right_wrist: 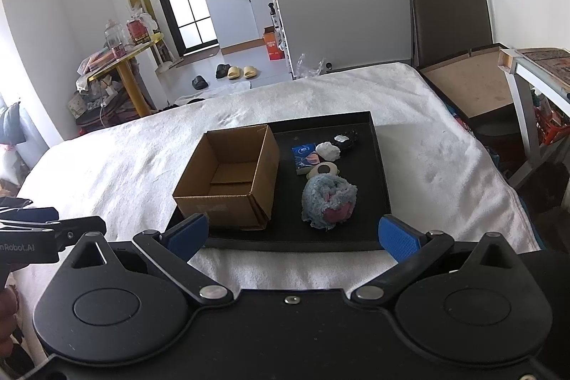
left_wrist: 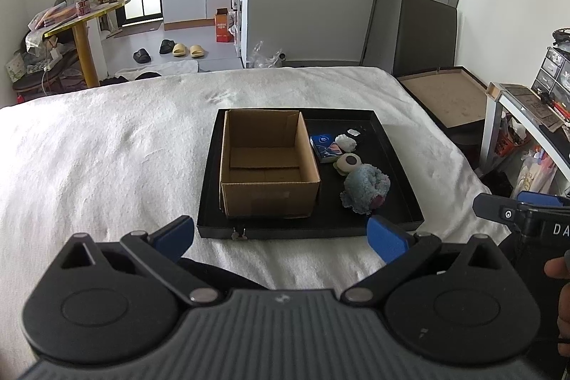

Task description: Organize soft objects

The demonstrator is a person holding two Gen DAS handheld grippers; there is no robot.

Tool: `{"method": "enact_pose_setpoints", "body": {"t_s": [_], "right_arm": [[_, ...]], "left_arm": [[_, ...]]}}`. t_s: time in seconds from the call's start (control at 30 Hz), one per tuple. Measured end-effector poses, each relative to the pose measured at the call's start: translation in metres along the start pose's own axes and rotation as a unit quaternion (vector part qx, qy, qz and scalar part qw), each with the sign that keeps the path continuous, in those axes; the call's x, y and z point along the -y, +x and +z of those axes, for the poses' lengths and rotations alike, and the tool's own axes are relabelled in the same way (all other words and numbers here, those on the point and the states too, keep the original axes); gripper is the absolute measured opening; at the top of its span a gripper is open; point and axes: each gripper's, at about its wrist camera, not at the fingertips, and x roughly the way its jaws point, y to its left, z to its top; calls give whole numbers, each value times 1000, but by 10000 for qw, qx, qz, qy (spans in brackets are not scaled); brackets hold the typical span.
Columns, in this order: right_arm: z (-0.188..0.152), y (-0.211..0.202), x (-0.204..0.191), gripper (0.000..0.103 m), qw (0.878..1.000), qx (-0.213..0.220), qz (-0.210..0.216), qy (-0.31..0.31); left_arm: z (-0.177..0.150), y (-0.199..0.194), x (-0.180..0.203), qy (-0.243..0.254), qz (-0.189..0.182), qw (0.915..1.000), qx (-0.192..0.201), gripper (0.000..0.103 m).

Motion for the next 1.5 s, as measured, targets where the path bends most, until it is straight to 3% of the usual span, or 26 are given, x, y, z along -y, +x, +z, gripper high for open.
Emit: {"method": "enact_pose_setpoints", "body": {"t_s": [1.5], "right_arm": [[-3, 4, 6, 103, 10000, -16, -46, 37]], "left_arm": [[-1, 5, -3, -100, 20, 9999, 1, 103]]}}
